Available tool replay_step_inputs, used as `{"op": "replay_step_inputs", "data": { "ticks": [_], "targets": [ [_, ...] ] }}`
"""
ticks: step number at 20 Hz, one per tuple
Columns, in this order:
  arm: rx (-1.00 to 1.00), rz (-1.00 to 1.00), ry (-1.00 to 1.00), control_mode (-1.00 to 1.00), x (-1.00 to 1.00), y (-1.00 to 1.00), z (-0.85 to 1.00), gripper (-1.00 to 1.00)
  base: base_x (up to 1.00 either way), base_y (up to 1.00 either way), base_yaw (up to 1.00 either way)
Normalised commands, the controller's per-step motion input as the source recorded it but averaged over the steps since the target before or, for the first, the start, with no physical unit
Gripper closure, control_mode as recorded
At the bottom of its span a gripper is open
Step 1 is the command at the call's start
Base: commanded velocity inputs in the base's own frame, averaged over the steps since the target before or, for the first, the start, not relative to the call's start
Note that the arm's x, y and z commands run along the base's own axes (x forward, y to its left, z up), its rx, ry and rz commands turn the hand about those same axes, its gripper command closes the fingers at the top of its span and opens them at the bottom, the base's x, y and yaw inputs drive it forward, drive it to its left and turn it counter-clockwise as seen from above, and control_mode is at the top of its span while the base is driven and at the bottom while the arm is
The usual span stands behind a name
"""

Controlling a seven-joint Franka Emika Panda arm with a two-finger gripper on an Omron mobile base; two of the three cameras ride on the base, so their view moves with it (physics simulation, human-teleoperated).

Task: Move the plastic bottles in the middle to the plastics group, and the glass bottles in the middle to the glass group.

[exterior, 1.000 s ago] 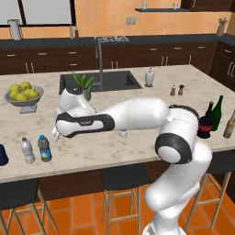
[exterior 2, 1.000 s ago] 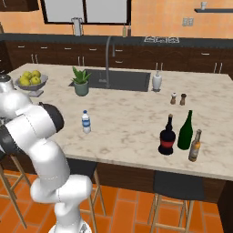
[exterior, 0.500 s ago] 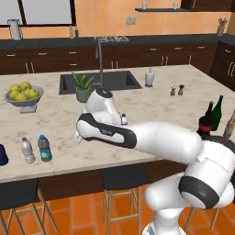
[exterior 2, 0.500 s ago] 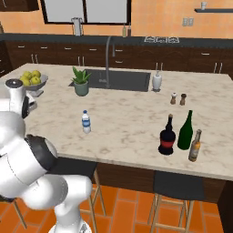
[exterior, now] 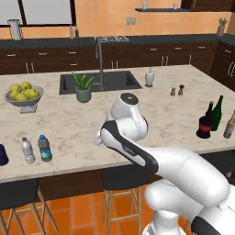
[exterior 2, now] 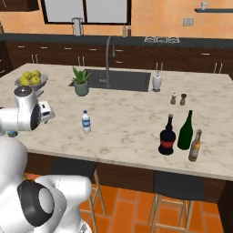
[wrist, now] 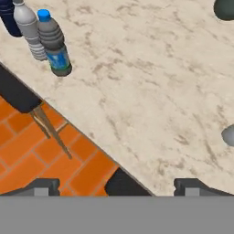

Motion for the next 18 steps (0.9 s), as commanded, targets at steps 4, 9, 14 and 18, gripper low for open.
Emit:
{"op": "replay_step_inputs", "data": {
  "ticks": [4, 9, 14, 18],
  "targets": [
    [0.0, -0.55, 0.12, -1.0, -0.03, -0.74, 0.21, -1.0, 0.0, 0.0, 0.0],
    [0.0, -0.46, 0.05, -1.0, 0.0, -0.76, 0.22, -1.0, 0.0, 0.0, 0.0],
    [0.0, -0.22, 0.0, -1.0, 0.08, -0.71, 0.27, -1.0, 0.0, 0.0, 0.0],
    [0.04, -0.01, 0.01, -1.0, 0.38, -0.52, 0.11, -1.0, 0.0, 0.0, 0.0]
  ]
}}
